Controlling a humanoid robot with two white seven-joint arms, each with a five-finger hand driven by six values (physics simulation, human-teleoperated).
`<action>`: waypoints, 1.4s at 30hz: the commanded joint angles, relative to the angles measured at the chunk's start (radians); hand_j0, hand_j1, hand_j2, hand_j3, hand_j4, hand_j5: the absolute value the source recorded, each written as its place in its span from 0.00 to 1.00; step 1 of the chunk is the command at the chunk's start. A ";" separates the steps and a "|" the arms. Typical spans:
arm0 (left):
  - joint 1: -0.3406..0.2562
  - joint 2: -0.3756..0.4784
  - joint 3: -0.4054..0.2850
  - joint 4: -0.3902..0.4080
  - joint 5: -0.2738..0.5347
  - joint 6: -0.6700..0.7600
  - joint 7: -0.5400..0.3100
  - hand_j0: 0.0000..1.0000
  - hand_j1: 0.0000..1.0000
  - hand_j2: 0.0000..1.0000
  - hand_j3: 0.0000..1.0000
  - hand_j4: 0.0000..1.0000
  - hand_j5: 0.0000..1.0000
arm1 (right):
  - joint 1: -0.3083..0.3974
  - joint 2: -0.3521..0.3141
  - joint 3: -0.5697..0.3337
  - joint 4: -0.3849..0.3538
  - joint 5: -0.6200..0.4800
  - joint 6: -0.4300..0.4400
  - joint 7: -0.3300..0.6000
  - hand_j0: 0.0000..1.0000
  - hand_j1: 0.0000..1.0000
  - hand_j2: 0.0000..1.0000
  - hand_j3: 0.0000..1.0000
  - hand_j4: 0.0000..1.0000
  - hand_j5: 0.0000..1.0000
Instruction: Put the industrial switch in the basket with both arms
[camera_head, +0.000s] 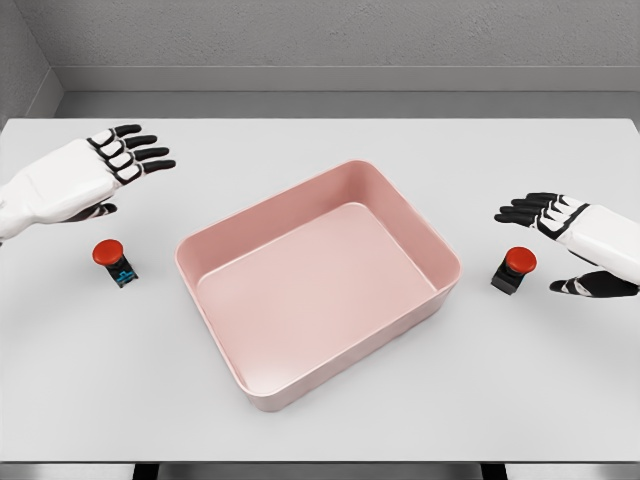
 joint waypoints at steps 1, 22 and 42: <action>0.000 0.005 0.001 -0.003 0.007 -0.002 -0.006 1.00 1.00 1.00 1.00 1.00 1.00 | -0.002 -0.001 0.000 0.000 -0.007 0.001 -0.001 1.00 1.00 1.00 1.00 1.00 1.00; -0.006 0.080 0.010 -0.069 -0.016 -0.002 -0.436 1.00 1.00 1.00 1.00 1.00 1.00 | -0.218 -0.039 0.156 -0.002 0.024 0.371 0.356 1.00 1.00 1.00 1.00 1.00 1.00; 0.038 0.069 -0.001 -0.135 -0.007 -0.002 -0.532 0.96 0.96 0.96 0.96 0.96 0.96 | -0.307 0.027 0.267 -0.002 0.024 0.413 0.356 1.00 1.00 1.00 1.00 1.00 1.00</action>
